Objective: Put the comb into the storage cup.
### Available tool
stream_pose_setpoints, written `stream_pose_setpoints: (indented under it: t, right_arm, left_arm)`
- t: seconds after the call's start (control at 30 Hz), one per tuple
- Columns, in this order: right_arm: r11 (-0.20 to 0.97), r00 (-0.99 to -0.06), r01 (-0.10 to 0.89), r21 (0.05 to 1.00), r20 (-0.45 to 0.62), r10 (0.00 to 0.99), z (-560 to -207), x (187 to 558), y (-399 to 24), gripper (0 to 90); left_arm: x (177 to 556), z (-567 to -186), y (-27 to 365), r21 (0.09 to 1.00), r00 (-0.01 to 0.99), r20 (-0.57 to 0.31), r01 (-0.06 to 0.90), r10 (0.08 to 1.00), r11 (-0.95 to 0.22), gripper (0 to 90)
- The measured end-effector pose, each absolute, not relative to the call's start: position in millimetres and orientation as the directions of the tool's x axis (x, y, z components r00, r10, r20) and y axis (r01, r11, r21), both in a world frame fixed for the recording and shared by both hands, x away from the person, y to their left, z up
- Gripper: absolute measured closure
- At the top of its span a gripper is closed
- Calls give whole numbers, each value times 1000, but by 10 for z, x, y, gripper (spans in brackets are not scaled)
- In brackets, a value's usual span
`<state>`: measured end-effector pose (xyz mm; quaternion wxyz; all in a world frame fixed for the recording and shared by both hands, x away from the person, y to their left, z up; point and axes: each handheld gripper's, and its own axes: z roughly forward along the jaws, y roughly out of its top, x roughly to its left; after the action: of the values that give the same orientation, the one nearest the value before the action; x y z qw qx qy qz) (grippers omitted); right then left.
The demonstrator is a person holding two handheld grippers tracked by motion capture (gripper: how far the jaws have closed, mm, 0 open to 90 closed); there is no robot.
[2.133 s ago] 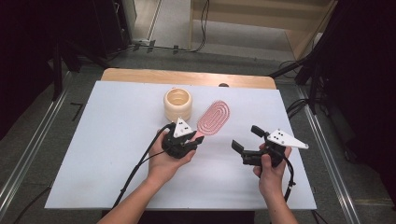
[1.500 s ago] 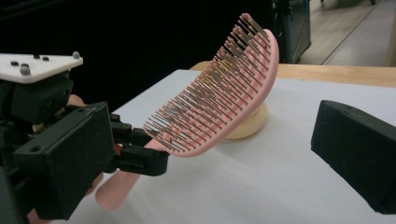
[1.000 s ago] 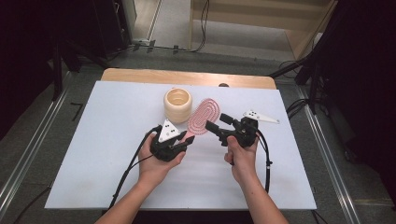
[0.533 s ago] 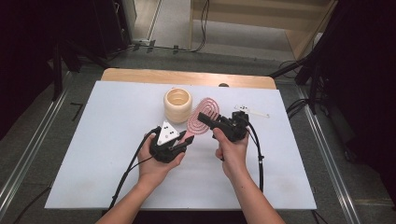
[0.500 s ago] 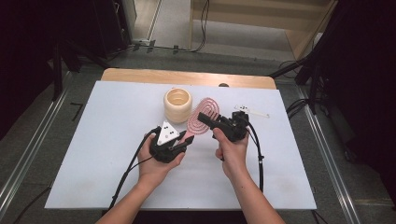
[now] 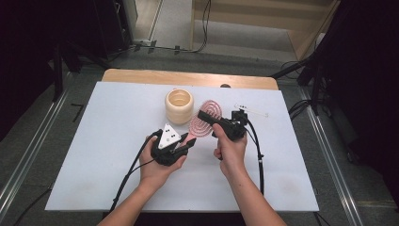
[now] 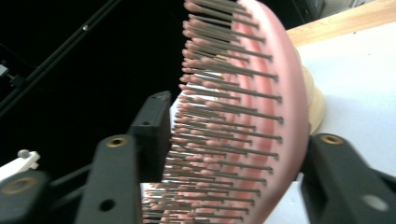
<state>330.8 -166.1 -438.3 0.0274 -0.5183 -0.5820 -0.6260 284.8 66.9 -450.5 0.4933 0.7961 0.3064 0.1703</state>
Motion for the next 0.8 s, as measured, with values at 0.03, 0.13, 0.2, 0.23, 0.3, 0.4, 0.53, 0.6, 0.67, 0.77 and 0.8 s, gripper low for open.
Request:
stream_pose_setpoints:
  t: [0.03, 0.13, 0.2, 0.23, 0.3, 0.4, 0.53, 0.6, 0.67, 0.77, 0.8]
  right_arm:
    - [-321, -461, 638, 700, 681, 569, -4383, 3308, -1661, 530]
    - [-335, -484, 639, 692, 701, 524, -4383, 3316, -1695, 591]
    - [-338, -487, 639, 691, 704, 517, -4382, 3318, -1697, 599]
    - [-339, -490, 643, 687, 709, 507, -4378, 3316, -1701, 607]
    - [-329, -506, 635, 699, 698, 507, -4366, 3306, -1701, 614]
    - [-313, -531, 615, 723, 674, 513, -4354, 3286, -1689, 618]
    - [-292, -553, 595, 749, 644, 529, -4339, 3260, -1681, 619]
    - [-289, -573, 576, 765, 630, 524, -4320, 3247, -1674, 620]
    - [-285, -581, 566, 773, 620, 528, -4312, 3240, -1672, 619]
    - [-282, -597, 548, 787, 605, 528, -4294, 3222, -1673, 619]
    - [-282, -598, 546, 789, 603, 528, -4292, 3220, -1674, 620]
  left_arm:
    - [2851, -4507, 673, 891, 757, -33, 319, 653, -324, 701]
    - [2861, -4511, 690, 895, 763, -39, 315, 646, -317, 700]
    - [2862, -4517, 684, 895, 763, -34, 311, 645, -320, 700]
    - [2865, -4524, 682, 893, 765, -31, 309, 643, -326, 700]
    - [2875, -4541, 681, 892, 768, -38, 315, 639, -326, 699]
    - [2875, -4553, 707, 899, 775, -70, 321, 628, -297, 666]
    - [2868, -4508, 772, 914, 780, -96, 315, 619, -256, 493]
    - [2862, -4487, 808, 919, 775, -110, 317, 623, -233, 336]
    - [2868, -4475, 841, 920, 769, -134, 331, 625, -210, 272]
    - [2866, -4477, 902, 923, 771, -142, 330, 621, -198, 137]
    - [2864, -4486, 923, 923, 772, -145, 331, 619, -195, 91]
